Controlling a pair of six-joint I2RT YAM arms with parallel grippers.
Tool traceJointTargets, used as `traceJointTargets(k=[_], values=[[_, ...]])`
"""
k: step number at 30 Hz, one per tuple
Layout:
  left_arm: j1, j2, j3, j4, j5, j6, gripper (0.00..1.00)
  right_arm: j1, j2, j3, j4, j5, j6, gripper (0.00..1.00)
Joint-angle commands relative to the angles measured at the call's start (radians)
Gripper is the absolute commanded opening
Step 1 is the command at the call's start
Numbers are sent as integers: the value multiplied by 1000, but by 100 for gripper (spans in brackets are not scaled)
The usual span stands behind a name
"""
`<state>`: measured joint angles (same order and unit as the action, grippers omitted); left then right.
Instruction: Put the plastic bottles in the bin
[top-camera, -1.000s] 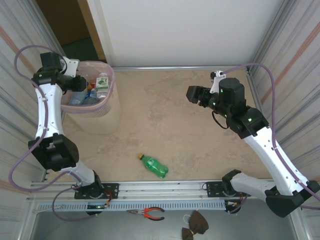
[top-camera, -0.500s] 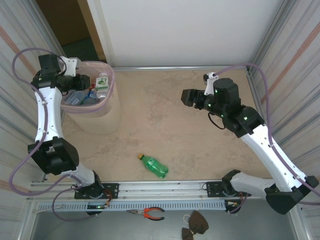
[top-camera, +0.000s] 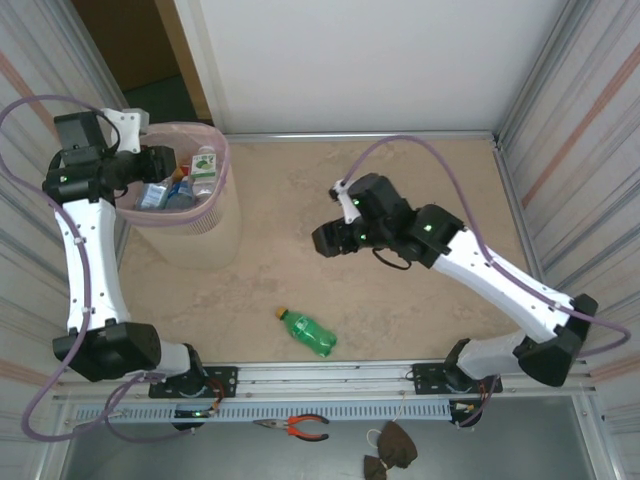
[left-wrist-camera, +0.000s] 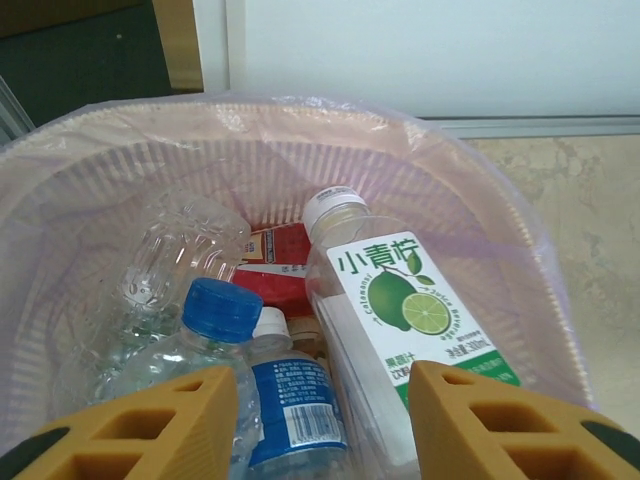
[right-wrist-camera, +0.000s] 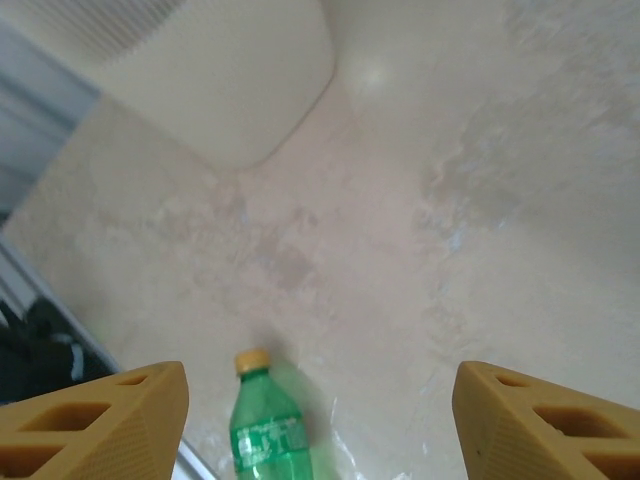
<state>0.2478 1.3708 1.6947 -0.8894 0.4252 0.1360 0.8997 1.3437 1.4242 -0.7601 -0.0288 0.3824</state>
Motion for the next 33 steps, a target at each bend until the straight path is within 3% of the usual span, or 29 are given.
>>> traceJointTargets(k=[1, 13, 33], values=[[6, -56, -5, -9, 47, -35, 49, 64, 66, 48, -101, 12, -55, 69], [7, -185, -81, 63, 165, -134, 52, 255, 418, 208, -245, 61, -98, 66], [7, -223, -135, 106, 207, -162, 53, 337, 895, 518, -385, 47, -172, 62]])
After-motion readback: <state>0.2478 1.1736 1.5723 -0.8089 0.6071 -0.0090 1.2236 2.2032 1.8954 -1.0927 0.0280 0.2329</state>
